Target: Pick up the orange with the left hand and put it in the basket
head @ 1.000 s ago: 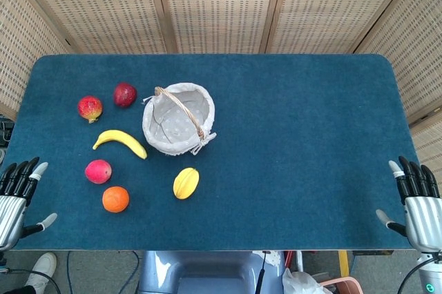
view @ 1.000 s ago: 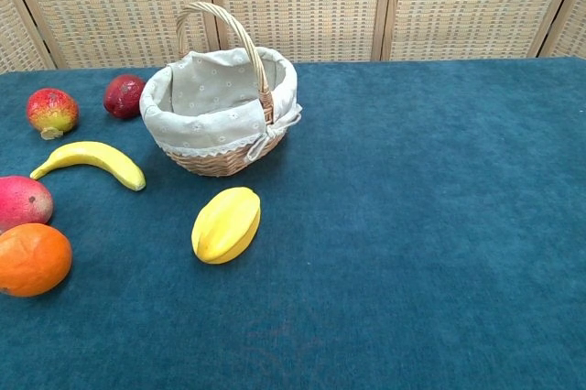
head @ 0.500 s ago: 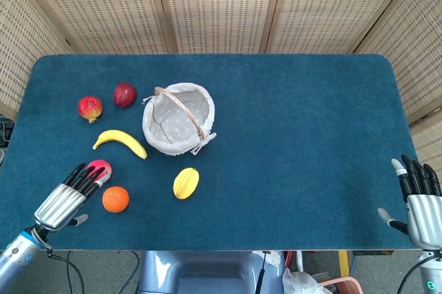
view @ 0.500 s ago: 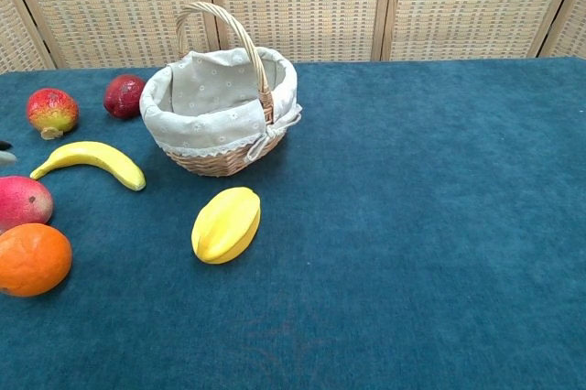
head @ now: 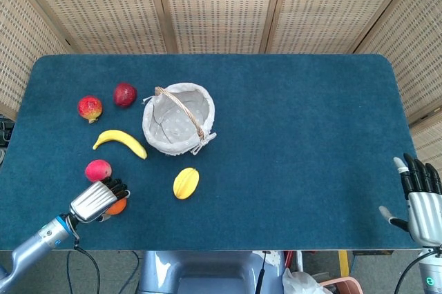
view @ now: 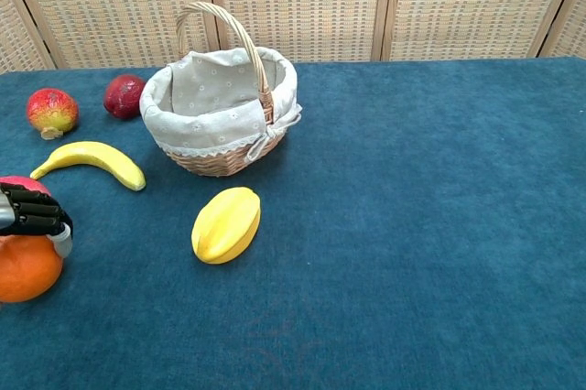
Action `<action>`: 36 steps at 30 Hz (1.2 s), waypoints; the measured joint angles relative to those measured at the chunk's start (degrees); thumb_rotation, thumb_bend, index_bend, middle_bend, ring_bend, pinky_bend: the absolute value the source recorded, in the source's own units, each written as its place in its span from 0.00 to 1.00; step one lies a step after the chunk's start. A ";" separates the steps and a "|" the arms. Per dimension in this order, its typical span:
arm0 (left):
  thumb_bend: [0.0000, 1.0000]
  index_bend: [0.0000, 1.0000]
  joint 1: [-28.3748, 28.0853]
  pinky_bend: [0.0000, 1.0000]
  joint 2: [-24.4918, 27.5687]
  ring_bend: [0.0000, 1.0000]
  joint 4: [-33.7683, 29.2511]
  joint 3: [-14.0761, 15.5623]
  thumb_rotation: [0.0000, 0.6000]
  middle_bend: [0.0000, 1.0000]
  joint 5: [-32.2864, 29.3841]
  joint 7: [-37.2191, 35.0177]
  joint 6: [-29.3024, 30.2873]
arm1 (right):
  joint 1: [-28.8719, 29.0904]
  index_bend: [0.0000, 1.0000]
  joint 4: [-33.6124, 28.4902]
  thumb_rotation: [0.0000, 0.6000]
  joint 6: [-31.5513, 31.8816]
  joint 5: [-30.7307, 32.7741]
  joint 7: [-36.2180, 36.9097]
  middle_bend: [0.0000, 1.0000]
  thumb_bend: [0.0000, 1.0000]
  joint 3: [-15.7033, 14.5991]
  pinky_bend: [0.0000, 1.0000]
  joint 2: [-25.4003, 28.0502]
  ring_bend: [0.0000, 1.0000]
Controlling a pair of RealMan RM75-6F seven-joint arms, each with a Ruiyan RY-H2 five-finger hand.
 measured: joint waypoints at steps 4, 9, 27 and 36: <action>0.08 0.56 -0.75 0.49 0.64 0.41 0.03 -1.26 1.00 0.51 -0.61 -1.63 4.78 | 0.02 0.00 0.01 1.00 -0.08 0.06 0.20 0.00 0.00 0.00 0.00 0.10 0.00; 0.08 0.56 -2.64 0.49 4.65 0.41 -5.31 -5.86 1.00 0.51 -2.81 -2.94 9.78 | 0.09 0.00 0.02 1.00 -0.24 0.11 0.27 0.00 0.00 -0.02 0.00 0.11 0.00; 0.05 0.52 -18.70 0.46 -4.84 0.40 -6.60 -20.29 1.00 0.42 -22.75 -1.94 -7.46 | 1.31 0.00 1.34 1.00 -2.46 2.14 -1.84 0.00 0.00 0.39 0.00 -1.53 0.00; 0.00 0.07 -21.46 0.21 -7.86 0.09 -2.96 -20.22 1.00 0.06 -25.22 -4.44 -10.49 | 1.17 0.00 1.15 1.00 -2.24 2.80 -2.04 0.00 0.00 0.55 0.00 -1.47 0.00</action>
